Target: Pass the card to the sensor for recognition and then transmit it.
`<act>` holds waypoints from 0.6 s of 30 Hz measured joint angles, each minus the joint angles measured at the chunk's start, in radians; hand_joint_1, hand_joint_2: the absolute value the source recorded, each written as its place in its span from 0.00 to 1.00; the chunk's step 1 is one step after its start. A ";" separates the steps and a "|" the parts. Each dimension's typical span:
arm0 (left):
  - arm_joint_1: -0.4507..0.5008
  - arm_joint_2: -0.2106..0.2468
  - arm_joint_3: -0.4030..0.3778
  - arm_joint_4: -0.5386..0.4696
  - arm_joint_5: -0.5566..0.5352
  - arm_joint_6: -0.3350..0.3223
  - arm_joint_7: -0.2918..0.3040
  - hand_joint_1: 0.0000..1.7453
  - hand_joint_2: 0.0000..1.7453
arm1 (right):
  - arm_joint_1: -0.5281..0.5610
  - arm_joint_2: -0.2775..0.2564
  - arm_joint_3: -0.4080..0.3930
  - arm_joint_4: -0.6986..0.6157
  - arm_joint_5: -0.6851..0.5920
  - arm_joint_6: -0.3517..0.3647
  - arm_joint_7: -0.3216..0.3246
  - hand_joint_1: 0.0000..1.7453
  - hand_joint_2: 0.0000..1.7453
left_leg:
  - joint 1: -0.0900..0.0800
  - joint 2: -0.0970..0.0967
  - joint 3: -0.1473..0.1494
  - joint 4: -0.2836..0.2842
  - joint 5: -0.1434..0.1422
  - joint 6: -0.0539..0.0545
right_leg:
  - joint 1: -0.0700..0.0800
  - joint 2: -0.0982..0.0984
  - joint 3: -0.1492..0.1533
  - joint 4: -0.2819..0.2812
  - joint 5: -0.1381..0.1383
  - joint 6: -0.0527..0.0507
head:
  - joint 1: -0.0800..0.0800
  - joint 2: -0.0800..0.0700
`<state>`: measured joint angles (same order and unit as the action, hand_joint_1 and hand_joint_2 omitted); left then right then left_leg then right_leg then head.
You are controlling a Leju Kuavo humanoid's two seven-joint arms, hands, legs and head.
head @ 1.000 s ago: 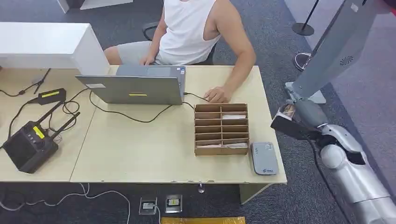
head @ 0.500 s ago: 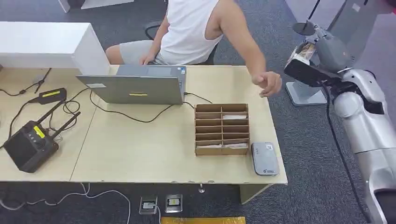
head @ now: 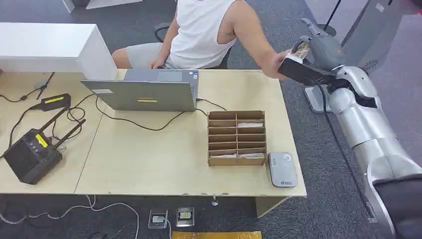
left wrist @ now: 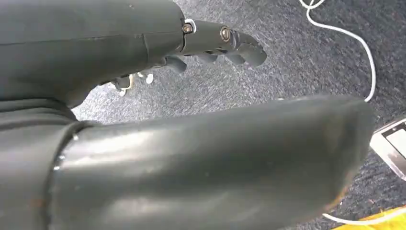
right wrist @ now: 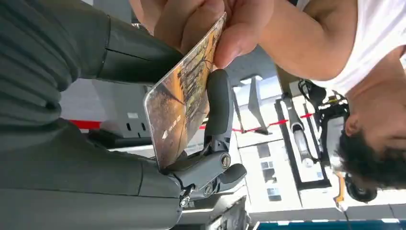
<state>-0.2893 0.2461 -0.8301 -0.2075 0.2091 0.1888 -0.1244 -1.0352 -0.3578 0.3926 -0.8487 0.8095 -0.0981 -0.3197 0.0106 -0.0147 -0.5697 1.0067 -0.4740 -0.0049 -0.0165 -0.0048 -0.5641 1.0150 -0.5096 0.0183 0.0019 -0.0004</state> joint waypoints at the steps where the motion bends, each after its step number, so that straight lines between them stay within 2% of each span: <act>1: 0.000 0.000 0.000 0.000 0.000 0.000 0.001 0.00 0.00 | -0.001 0.006 0.005 0.017 0.000 -0.004 -0.001 1.00 1.00 | 0.000 0.000 0.000 0.000 0.000 0.000 | 0.000 0.000 0.000 0.000 0.000 0.000 | 0.000 0.000; 4: 0.000 0.001 0.000 0.000 0.000 0.000 0.002 0.00 0.00 | -0.001 0.019 0.015 0.051 0.000 -0.005 -0.004 1.00 1.00 | 0.000 0.000 0.000 0.000 0.000 0.000 | 0.000 0.000 0.000 0.000 0.000 0.000 | 0.000 0.000; 5: 0.000 0.001 0.000 0.000 0.000 -0.001 0.002 0.00 0.00 | -0.001 0.022 0.018 0.058 0.000 -0.005 -0.004 0.93 1.00 | 0.000 0.000 0.000 0.000 0.000 0.000 | 0.000 0.000 0.000 0.000 0.000 0.000 | 0.000 0.000; 6: 0.000 0.001 0.000 0.000 0.000 -0.003 0.003 0.00 0.00 | -0.001 0.025 0.020 0.067 0.000 -0.005 -0.004 0.02 1.00 | 0.000 0.000 0.000 0.000 0.000 0.000 | 0.000 0.000 0.000 0.000 0.000 0.000 | 0.000 0.000; 10: 0.000 0.002 0.000 0.000 0.002 -0.008 0.003 0.00 0.00 | -0.001 0.037 0.027 0.103 -0.014 -0.015 -0.009 0.00 1.00 | 0.000 0.000 0.000 0.000 0.000 0.000 | 0.000 0.000 0.000 0.000 0.000 0.000 | 0.000 0.000; 15: 0.002 0.003 0.000 0.000 0.004 -0.006 0.003 0.00 0.00 | -0.001 0.043 0.035 0.125 -0.036 -0.082 -0.014 0.00 1.00 | 0.000 0.000 0.000 0.000 0.000 0.000 | 0.000 0.000 0.000 0.000 0.000 0.000 | 0.000 0.000; 18: 0.006 0.003 0.000 0.000 0.007 -0.002 0.003 0.00 0.00 | 0.000 0.044 0.034 0.126 -0.100 -0.111 -0.018 0.00 1.00 | 0.000 0.000 0.000 0.000 0.000 0.000 | 0.000 0.001 0.000 0.000 0.000 0.000 | 0.000 0.000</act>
<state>-0.2838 0.2495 -0.8301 -0.2075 0.2163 0.1873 -0.1213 -1.0356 -0.3140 0.4269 -0.7225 0.7091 -0.2087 -0.3376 0.0105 -0.0144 -0.5694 1.0069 -0.4739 -0.0049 -0.0165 -0.0037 -0.5644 1.0149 -0.5095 0.0184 0.0019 -0.0004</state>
